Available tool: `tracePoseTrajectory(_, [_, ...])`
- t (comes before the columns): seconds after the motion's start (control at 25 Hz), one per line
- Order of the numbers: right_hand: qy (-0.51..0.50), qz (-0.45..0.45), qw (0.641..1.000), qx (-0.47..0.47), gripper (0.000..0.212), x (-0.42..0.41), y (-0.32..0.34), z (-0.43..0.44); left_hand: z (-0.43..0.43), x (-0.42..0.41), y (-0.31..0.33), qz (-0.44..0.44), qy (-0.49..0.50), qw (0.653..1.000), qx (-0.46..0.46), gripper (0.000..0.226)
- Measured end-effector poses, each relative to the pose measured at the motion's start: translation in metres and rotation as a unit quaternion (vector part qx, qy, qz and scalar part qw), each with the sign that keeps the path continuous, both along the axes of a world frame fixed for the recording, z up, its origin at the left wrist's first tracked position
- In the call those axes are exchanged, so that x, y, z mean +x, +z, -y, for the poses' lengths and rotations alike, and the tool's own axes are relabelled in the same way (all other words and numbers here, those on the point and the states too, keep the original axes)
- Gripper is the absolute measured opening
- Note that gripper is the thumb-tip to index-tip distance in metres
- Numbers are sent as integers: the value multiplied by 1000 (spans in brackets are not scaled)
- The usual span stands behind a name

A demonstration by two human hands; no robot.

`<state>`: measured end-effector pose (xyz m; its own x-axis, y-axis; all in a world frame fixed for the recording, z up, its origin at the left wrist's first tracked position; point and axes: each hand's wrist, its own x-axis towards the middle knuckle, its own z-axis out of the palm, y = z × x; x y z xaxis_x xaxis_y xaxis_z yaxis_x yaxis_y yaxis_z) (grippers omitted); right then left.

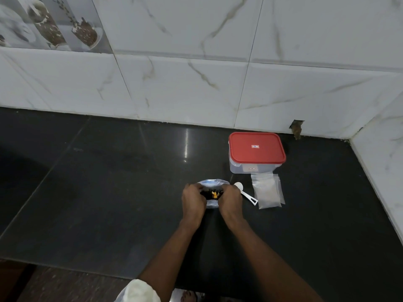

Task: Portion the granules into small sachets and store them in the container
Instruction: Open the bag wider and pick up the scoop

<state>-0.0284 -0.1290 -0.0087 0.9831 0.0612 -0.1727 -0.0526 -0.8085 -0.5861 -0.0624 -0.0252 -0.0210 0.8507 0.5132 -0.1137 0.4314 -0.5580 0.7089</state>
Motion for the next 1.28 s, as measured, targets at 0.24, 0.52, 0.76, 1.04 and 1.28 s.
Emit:
tracePoseTrajectory(0.24, [10, 8, 1000, -22, 31, -2, 1, 7, -10, 2, 11, -20, -51, 998, 18, 29])
tracePoseTrajectory(0.52, [48, 8, 988, -148, 28, -7, 11, -6, -6, -7, 9, -49, -11, 998, 31, 35])
tracePoseTrajectory(0.76, [107, 29, 981, -162, 29, 5, 20, -9, -7, -15, 3, -46, -13, 997, 56, 37])
tracePoseTrajectory(1.04, [68, 95, 993, -25, 36, 7, 23, 2, -8, -12, 24, 27, -25, 997, 62, 32])
tracePoseTrajectory(1.28, [170, 140, 974, -62, 32, -5, 29, -3, -11, -10, 26, 50, 2, 998, 29, 26])
